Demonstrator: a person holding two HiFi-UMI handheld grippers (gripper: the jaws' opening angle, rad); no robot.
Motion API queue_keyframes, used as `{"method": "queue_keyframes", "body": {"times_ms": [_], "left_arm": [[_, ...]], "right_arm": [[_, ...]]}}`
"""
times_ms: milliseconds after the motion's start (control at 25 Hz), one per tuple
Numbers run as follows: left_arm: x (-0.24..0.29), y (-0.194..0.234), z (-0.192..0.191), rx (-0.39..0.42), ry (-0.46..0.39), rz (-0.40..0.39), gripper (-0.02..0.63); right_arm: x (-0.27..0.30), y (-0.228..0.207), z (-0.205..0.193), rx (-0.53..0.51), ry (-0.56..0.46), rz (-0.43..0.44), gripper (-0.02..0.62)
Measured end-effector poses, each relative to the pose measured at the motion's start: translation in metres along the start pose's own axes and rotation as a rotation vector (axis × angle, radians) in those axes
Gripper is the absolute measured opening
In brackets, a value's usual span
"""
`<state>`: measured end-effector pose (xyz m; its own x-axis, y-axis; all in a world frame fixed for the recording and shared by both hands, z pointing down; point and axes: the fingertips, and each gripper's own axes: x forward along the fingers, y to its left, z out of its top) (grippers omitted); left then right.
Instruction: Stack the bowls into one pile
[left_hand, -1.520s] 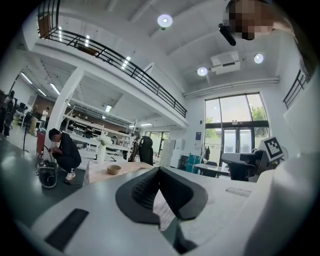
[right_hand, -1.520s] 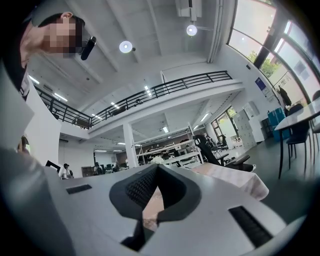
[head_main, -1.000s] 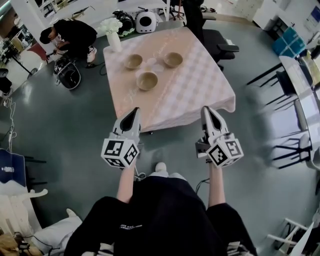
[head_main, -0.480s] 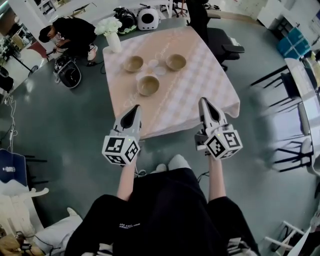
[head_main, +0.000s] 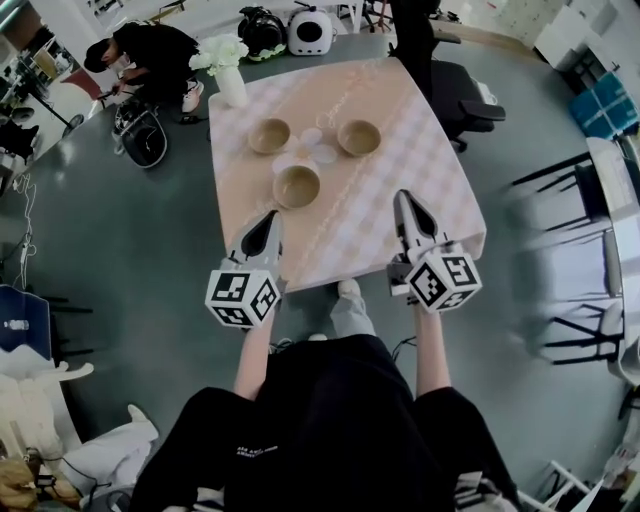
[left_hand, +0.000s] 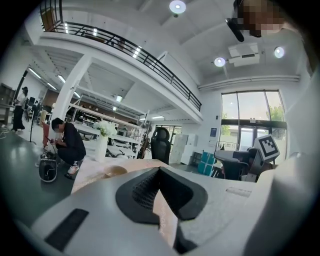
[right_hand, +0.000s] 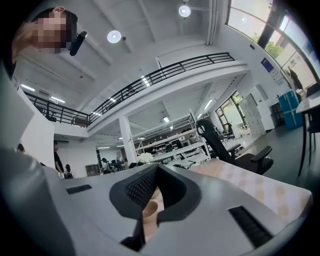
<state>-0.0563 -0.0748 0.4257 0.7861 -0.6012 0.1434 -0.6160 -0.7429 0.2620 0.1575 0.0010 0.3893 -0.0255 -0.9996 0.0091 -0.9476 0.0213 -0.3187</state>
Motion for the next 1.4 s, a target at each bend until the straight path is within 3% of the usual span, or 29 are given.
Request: {"method": "queue_keyframes", "body": {"times_ms": [600, 1040, 1400], "left_arm": [[0.069, 0.035, -0.018, -0.09, 0.046, 0.198, -0.003], [0.128, 0.03, -0.042, -0.114, 0.118, 0.223, -0.003], [0.165, 0.033, -0.052, -0.14, 0.169, 0.203, -0.002]], "right_arm": [[0.102, -0.068, -0.018, 0.034, 0.154, 0.109, -0.008], [0.162, -0.106, -0.039, 0.039, 0.259, 0.176, -0.008], [0.195, -0.142, -0.069, 0.103, 0.424, 0.093, -0.008]]}}
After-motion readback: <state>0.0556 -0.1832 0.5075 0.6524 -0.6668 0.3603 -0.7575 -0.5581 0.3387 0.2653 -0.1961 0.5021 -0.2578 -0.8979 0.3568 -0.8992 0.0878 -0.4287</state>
